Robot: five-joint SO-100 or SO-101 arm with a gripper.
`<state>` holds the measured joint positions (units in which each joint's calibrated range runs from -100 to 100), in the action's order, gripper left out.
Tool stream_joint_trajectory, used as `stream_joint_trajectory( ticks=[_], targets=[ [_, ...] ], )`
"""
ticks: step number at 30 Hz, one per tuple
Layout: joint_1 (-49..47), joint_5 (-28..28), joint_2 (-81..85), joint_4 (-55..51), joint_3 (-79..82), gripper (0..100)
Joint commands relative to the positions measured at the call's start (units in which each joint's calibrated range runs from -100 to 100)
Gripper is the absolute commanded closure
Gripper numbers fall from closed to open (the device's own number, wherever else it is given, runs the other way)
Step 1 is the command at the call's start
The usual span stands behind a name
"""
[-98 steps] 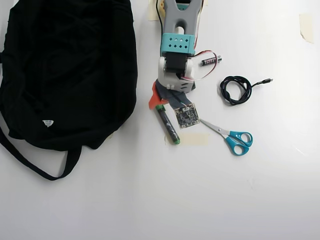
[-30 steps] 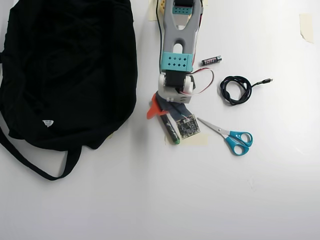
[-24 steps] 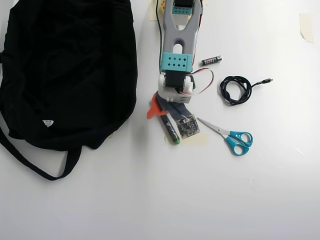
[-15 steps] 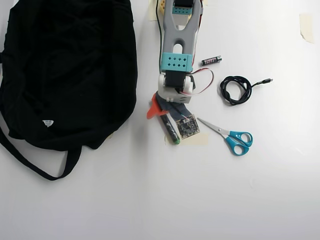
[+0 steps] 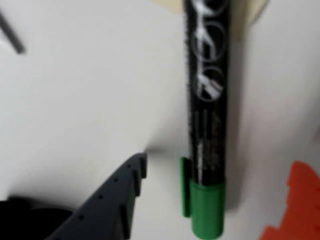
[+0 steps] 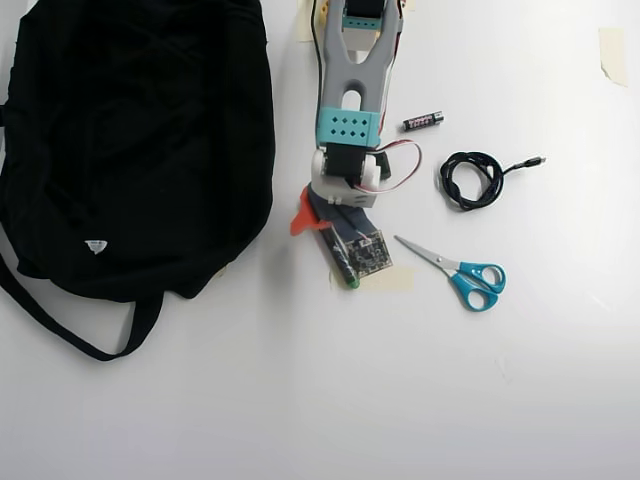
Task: Put the green marker into the black bag
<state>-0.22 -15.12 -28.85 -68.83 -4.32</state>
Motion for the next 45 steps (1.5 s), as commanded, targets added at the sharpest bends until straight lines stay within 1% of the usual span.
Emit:
stream_joint_trajectory(
  ticks=[1, 21, 27, 37, 45],
  targets=[
    [0.67, 1.06, 0.63, 0.01, -2.41, 64],
    [0.15, 0.49, -0.11, -0.16, -2.59, 64],
    [0.00, 0.49, -3.02, -0.34, -6.10, 64],
    [-1.05, 0.43, -4.43, -3.87, -8.70, 64],
    [-1.05, 0.38, -4.43, -4.21, -8.61, 64]
  ],
)
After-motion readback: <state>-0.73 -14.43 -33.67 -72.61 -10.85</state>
